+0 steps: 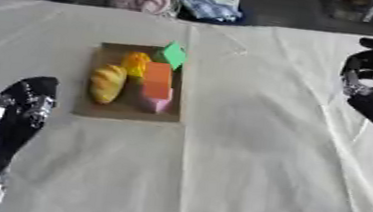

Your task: Pick up objects on the table and place them in the box.

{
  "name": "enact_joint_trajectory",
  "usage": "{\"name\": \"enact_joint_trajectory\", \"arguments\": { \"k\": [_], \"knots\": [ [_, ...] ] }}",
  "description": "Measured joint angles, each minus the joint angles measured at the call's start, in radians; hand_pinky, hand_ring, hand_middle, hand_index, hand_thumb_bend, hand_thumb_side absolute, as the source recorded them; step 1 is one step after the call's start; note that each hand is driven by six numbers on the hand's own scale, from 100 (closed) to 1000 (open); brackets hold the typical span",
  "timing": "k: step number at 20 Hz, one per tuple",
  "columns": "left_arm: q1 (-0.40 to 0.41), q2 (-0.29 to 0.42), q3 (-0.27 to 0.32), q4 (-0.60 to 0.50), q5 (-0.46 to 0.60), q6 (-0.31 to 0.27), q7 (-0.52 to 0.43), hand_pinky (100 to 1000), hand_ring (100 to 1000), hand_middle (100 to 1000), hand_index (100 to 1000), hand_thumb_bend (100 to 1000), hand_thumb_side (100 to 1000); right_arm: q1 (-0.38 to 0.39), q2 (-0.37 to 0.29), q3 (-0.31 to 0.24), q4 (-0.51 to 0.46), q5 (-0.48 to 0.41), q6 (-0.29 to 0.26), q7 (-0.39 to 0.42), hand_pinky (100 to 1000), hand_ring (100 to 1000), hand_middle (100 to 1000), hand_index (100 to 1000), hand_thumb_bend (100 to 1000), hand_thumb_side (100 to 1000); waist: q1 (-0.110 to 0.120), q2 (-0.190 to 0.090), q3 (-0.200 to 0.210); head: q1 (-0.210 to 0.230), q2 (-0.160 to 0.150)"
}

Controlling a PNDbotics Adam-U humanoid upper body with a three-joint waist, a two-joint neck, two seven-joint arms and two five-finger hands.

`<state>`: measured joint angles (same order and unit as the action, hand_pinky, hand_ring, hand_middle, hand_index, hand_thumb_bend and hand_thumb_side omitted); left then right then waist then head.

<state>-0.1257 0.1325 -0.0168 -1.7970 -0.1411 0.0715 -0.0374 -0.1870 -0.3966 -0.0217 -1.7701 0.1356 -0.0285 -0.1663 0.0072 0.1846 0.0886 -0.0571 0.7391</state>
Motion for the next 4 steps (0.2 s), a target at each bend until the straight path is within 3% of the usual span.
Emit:
{"name": "enact_joint_trajectory", "arguments": {
  "k": [4],
  "knots": [
    [0.001, 0.0, 0.002, 0.003, 0.001, 0.002, 0.008, 745, 826, 721, 746, 159, 589, 0.056, 0.056, -0.003, -0.003, -0.023, -0.013, -0.036, 632, 639, 614, 826, 100, 312, 0.0, 0.0, 0.0, 0.014, 0.012]
  ]
}}
